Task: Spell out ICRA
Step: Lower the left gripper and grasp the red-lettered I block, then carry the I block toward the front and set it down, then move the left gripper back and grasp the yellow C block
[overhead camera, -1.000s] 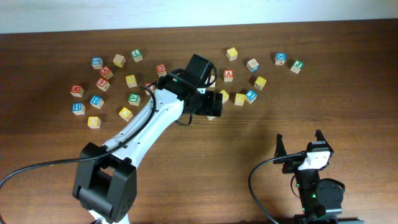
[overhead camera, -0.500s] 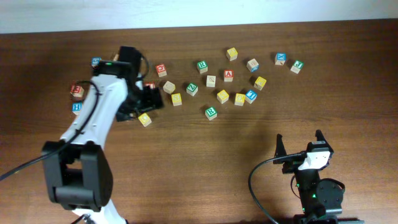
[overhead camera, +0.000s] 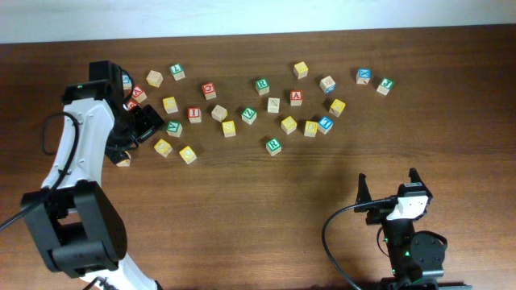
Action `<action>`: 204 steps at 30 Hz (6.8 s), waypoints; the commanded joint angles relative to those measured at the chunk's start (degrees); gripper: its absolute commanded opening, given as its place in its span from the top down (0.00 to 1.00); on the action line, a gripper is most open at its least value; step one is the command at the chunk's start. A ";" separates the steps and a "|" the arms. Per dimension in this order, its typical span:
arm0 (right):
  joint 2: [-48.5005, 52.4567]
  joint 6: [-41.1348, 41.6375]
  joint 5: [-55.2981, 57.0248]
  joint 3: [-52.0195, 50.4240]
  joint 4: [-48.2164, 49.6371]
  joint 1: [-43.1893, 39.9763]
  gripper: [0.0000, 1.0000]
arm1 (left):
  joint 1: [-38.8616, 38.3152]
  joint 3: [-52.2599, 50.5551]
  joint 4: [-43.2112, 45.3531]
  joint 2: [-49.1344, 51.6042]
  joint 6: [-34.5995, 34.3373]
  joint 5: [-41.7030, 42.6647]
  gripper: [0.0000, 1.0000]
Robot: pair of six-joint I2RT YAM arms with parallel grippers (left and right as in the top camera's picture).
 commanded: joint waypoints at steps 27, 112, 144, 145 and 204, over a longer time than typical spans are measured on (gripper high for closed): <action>-0.33 -0.15 0.66 -0.31 -0.31 -0.39 0.02 | -16.24 17.49 2.14 1.33 16.76 -1.60 0.07; -0.33 -0.15 0.66 -0.31 -0.31 -0.39 0.02 | -16.83 19.96 -32.61 -12.41 19.21 6.88 0.78; -0.33 -0.15 0.66 -0.31 -0.31 -0.39 0.02 | -34.32 -30.34 12.02 -12.92 3.54 -8.13 0.77; -0.33 -0.15 0.66 -0.31 -0.31 -0.39 0.02 | -34.32 -32.35 16.02 -12.92 3.56 -8.81 0.77; -0.33 -0.15 0.66 -0.31 -0.31 -0.39 0.02 | -7.61 -9.60 -3.50 -31.43 3.34 3.32 0.01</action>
